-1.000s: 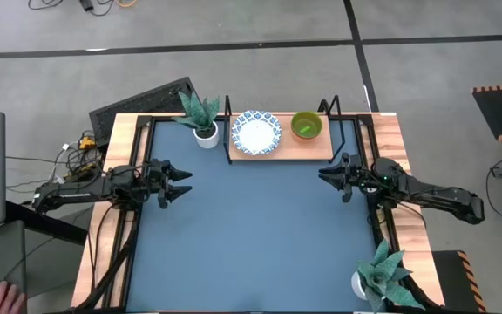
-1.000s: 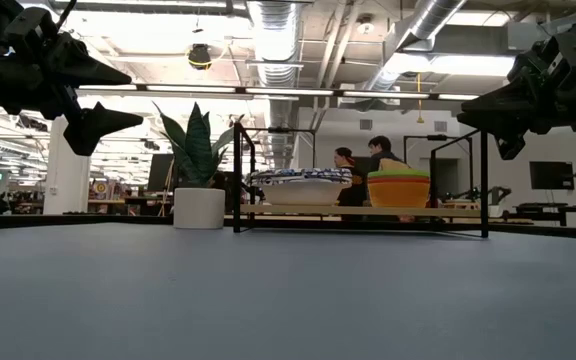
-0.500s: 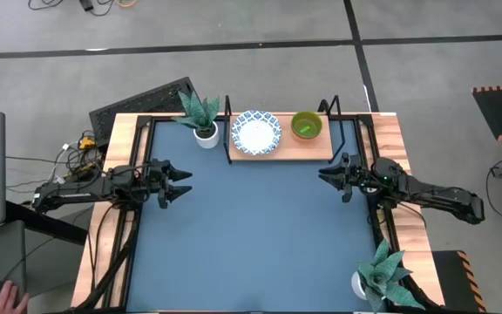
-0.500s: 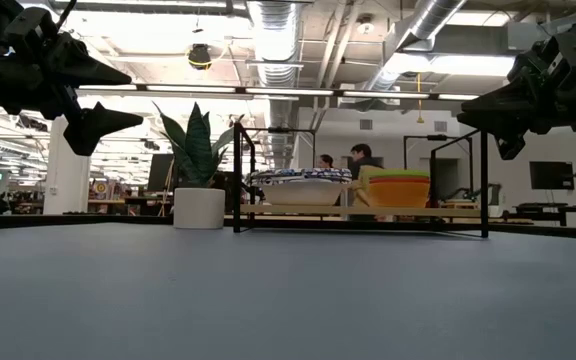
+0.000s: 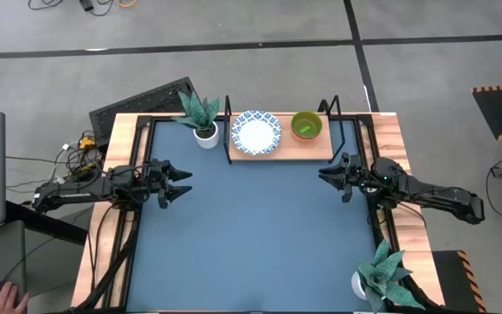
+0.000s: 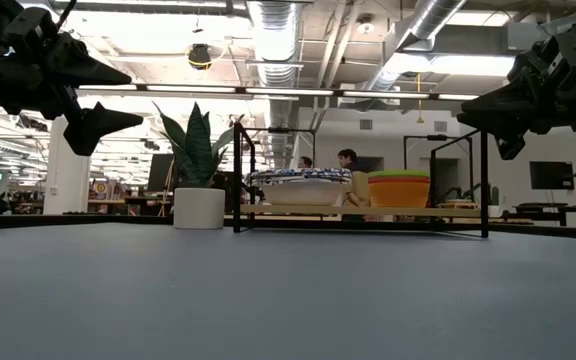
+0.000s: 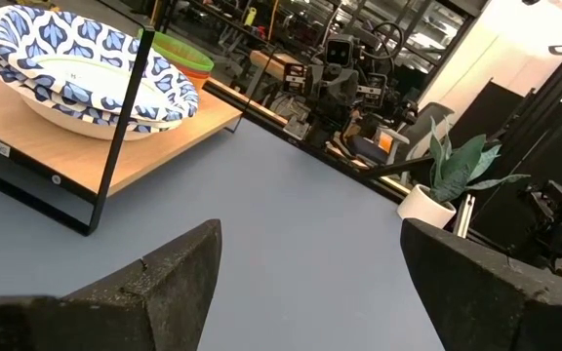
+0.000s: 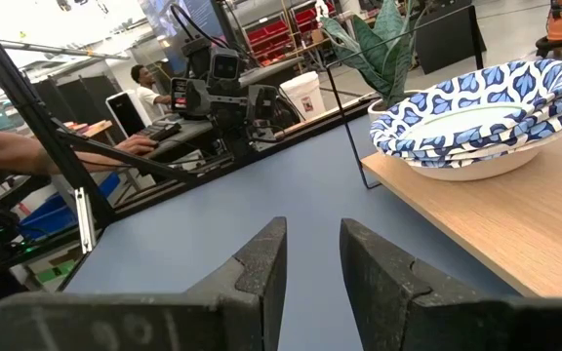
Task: Place and stack bowls onto a shelf
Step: Return to Home Position
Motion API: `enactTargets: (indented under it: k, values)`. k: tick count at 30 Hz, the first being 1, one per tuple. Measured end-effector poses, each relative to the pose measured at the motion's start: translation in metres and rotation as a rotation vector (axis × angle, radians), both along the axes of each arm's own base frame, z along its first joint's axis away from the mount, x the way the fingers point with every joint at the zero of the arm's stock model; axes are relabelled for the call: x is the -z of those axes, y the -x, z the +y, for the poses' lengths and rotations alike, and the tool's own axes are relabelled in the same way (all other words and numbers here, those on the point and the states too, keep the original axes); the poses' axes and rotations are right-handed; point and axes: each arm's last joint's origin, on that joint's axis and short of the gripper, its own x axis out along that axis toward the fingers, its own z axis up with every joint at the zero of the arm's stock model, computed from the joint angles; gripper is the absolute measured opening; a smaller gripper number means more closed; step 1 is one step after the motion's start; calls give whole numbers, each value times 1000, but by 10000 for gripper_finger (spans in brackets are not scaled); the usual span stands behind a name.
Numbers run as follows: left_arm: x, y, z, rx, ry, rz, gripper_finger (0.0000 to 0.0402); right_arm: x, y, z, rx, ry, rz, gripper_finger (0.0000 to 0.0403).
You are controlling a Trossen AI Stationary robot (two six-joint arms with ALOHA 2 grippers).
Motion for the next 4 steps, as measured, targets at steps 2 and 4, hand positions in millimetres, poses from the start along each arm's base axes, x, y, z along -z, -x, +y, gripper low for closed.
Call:
enactTargets:
  k: [2,4]
  values:
    - [0,0,0,0,0,0,300,0,0,0,0,0,0,123]
    - [0,0,0,0,0,0,300,0,0,0,0,0,0,123]
